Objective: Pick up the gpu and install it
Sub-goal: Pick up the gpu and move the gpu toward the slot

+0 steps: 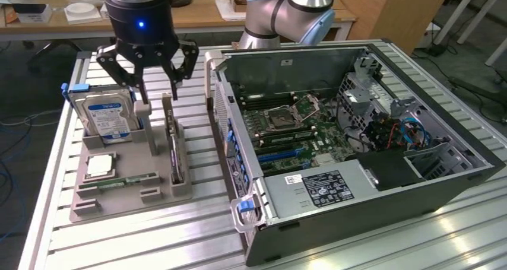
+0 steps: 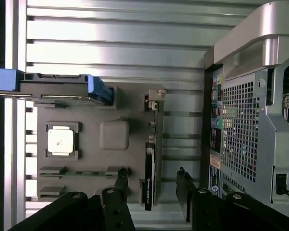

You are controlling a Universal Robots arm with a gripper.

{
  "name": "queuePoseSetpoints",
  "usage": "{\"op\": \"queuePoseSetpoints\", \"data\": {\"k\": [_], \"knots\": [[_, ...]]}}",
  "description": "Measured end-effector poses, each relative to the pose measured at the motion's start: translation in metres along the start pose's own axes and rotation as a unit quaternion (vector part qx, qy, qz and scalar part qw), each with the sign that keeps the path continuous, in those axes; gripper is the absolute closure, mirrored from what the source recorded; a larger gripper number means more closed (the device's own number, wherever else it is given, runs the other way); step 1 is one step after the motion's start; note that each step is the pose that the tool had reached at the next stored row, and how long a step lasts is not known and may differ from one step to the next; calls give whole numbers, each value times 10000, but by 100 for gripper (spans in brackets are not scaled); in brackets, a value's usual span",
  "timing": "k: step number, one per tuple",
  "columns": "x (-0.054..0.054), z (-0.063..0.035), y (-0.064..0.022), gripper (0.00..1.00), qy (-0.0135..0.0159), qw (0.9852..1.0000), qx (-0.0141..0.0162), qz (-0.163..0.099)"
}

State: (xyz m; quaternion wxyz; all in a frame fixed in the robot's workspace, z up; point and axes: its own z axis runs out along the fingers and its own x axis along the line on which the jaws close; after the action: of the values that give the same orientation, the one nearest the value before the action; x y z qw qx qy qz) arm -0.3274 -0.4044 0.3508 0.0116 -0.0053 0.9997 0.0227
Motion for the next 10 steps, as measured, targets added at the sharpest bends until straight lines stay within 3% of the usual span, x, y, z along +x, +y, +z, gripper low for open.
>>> {"op": "queuePoseSetpoints", "data": {"k": [10], "knots": [[3,130,-26,47,0,10000,-1,0]]}}
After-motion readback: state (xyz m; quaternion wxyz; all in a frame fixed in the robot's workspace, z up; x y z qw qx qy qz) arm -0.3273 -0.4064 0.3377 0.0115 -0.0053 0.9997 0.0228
